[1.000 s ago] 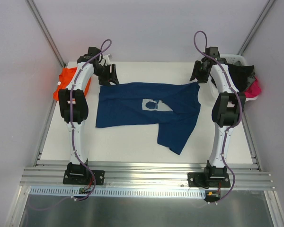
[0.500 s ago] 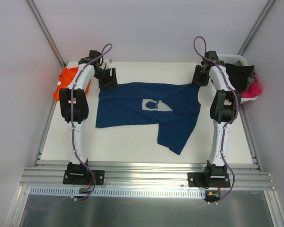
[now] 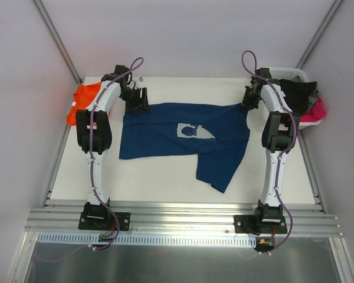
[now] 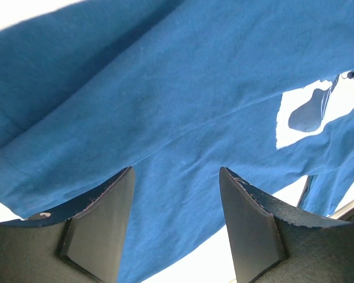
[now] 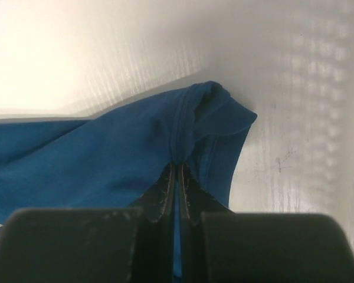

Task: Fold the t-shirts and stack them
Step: Fold the tshirt

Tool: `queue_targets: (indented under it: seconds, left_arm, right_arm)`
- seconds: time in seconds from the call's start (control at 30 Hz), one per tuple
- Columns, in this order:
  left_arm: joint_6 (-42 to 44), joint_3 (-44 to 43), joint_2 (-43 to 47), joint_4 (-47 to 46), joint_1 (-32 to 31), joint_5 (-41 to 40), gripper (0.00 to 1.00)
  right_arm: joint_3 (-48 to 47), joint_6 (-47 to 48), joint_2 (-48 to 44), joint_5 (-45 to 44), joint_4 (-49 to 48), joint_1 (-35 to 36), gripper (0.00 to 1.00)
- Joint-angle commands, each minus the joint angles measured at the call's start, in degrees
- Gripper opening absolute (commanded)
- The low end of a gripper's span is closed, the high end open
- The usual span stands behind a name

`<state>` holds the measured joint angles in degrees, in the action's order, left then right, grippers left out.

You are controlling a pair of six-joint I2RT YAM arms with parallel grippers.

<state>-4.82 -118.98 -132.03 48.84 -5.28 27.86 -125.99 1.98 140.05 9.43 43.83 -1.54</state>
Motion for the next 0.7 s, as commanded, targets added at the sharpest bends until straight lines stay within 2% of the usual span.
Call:
queue_targets:
  seconds: [0.0, 0.3, 0.67]
  left_arm:
    - [1.5, 0.7, 3.7, 0.8, -0.5, -0.3, 0.59]
    - [1.0, 4.5, 4.2, 0.8, -1.2, 0.3, 0.56]
    - [1.1, 5.2, 4.8, 0.8, -1.9, 0.1, 0.56]
  right_arm:
    - [-2.8, -0.3, -0.1, 0.5, -0.2, -0.8, 0.01]
    - [-11.0, 0.6, 0.3, -5.7, -2.7, -2.3, 0.01]
    - [-13.0, 1.7, 2.3, -7.8, -4.1, -2.5, 0.01]
